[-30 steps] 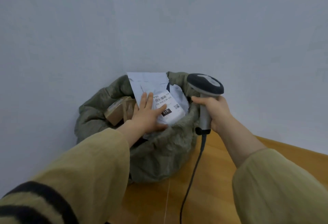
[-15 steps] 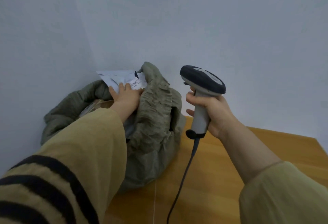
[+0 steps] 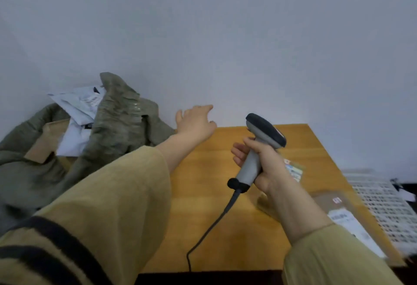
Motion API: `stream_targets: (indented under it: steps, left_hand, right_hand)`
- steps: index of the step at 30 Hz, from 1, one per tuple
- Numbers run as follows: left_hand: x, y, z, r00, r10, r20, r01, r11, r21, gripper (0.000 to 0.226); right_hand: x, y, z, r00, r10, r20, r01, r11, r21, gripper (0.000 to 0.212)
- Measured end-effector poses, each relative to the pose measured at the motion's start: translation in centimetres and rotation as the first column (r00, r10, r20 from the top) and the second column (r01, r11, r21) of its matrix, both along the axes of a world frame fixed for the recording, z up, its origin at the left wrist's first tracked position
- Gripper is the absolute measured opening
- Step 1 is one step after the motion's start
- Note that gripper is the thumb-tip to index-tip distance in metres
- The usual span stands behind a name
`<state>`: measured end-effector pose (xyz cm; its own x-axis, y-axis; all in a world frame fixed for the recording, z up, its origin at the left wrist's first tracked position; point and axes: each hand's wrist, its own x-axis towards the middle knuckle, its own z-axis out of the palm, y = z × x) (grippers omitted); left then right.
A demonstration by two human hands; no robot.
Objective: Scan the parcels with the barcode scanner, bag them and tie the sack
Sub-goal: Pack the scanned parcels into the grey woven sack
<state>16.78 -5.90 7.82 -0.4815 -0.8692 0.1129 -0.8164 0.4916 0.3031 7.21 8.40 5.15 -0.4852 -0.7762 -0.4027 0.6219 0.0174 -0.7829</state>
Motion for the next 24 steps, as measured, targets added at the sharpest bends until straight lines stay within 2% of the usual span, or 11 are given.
stream_targets:
  steps: [2,5,9,14,16,19,22,24]
  left_hand:
    - [-3.5,3.9,-2.7,0.995,-0.076,0.058,0.067,0.989,0.132,0.062]
    - [-7.6,9.2,-6.8,0.986,-0.156,0.053,0.131,0.938,0.320,0.070]
    - [-11.6,13.8,-11.8,0.976,-0.189,0.113,0.116,0.879,0.463,0.079]
    - [-15.3,15.7,-15.8,0.971,-0.080,0.227,-0.039,0.877,0.479,0.130]
    - [-16.1,15.7,-16.7,0.959,-0.043,0.278,-0.094,0.882,0.462,0.141]
    - [-17.0,15.7,-18.2,0.951,-0.011,0.309,-0.134,0.887,0.443,0.142]
    - [-17.2,16.0,-19.0,0.946,0.025,0.325,-0.152,0.914,0.375,0.131]
    - [-17.1,16.6,-19.1,0.949,0.020,0.315,-0.149,0.907,0.394,0.124]
  right_hand:
    - [-2.3,3.4,-1.5,0.996,-0.086,0.002,0.086,0.995,0.052,0.018]
    - [-5.9,8.5,-3.8,0.977,-0.212,-0.032,0.214,0.967,0.136,0.022]
    - [-11.0,14.4,-7.1,0.933,-0.329,-0.148,0.358,0.900,0.250,0.029]
    - [-17.1,20.4,-12.0,0.898,-0.376,-0.230,0.441,0.773,0.457,0.045]
    - [-19.0,21.8,-14.1,0.893,-0.380,-0.241,0.450,0.730,0.515,0.048]
    - [-21.0,23.0,-16.3,0.901,-0.346,-0.260,0.432,0.690,0.580,0.046]
    - [-22.2,23.4,-17.8,0.917,-0.311,-0.251,0.400,0.690,0.604,0.048]
    - [-22.2,23.6,-18.6,0.928,-0.285,-0.240,0.372,0.689,0.622,0.045]
